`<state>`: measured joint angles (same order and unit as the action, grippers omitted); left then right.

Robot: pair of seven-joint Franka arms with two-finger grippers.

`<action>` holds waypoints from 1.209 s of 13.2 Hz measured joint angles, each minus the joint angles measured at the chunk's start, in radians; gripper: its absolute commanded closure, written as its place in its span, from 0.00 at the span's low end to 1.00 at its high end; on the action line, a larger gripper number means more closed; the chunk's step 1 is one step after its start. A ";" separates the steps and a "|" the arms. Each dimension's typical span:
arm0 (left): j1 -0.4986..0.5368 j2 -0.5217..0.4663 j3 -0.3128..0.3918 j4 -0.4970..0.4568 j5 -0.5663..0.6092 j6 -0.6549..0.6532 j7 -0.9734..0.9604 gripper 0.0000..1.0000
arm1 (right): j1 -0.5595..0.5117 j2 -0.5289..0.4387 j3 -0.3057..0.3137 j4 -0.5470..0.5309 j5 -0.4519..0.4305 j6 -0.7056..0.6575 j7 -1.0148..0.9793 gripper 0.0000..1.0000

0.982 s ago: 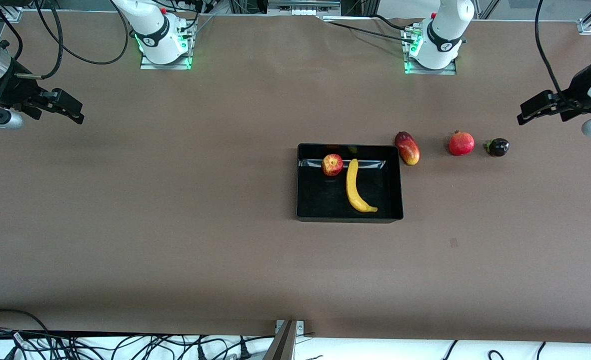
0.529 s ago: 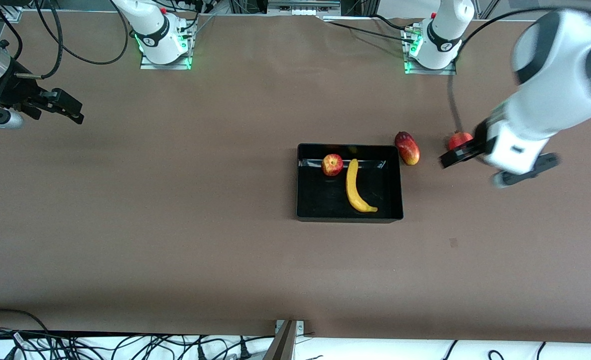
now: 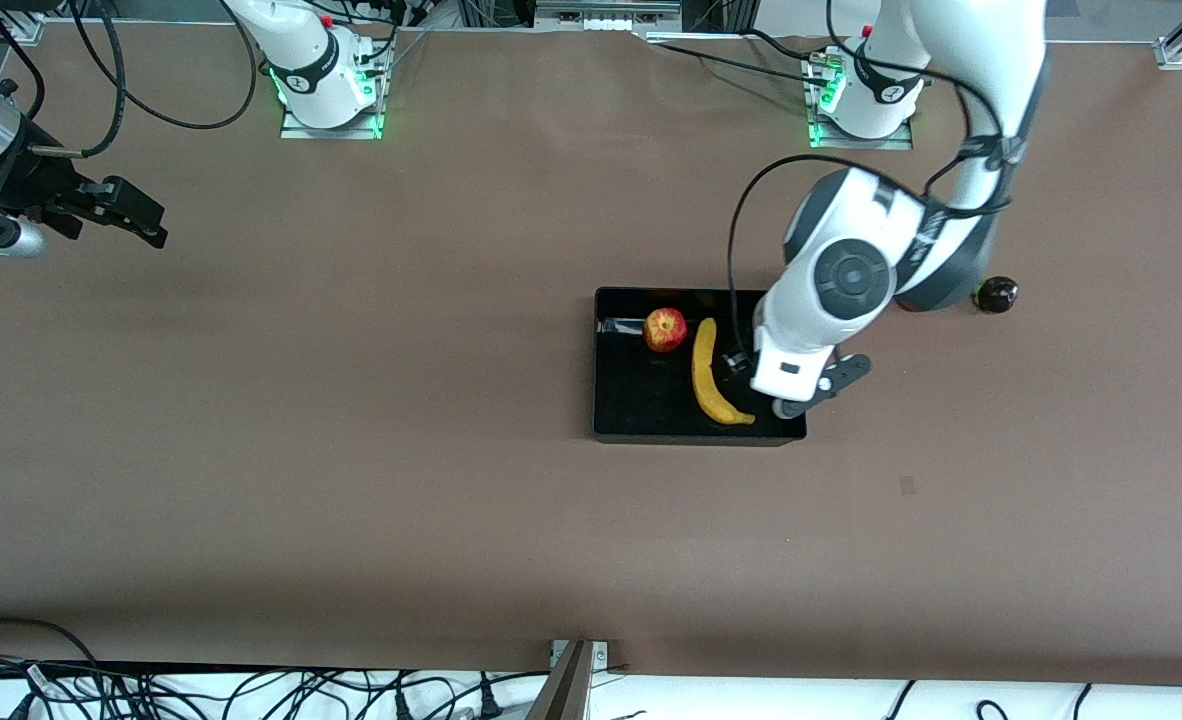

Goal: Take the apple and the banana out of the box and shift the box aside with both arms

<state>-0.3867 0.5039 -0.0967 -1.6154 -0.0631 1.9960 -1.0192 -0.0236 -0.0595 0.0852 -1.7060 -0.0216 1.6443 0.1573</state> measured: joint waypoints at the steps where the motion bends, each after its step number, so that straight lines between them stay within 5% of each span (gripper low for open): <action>1: -0.019 0.028 -0.007 0.000 0.000 0.025 -0.021 0.00 | 0.000 0.000 0.000 0.000 0.000 0.000 0.000 0.00; 12: -0.047 0.191 -0.127 -0.005 0.038 0.135 -0.038 0.00 | 0.000 0.000 0.000 0.000 0.000 0.003 0.000 0.00; 13: -0.047 0.201 -0.129 -0.008 0.039 0.149 -0.038 0.10 | 0.000 0.000 0.000 0.000 0.000 0.007 0.000 0.00; 16: -0.047 0.219 -0.129 -0.025 0.039 0.180 -0.038 0.91 | 0.000 0.000 0.001 0.000 0.005 0.026 0.000 0.00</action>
<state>-0.4337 0.7225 -0.2261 -1.6403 -0.0243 2.1757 -1.0567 -0.0233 -0.0595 0.0866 -1.7060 -0.0164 1.6701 0.1573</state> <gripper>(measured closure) 0.189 0.000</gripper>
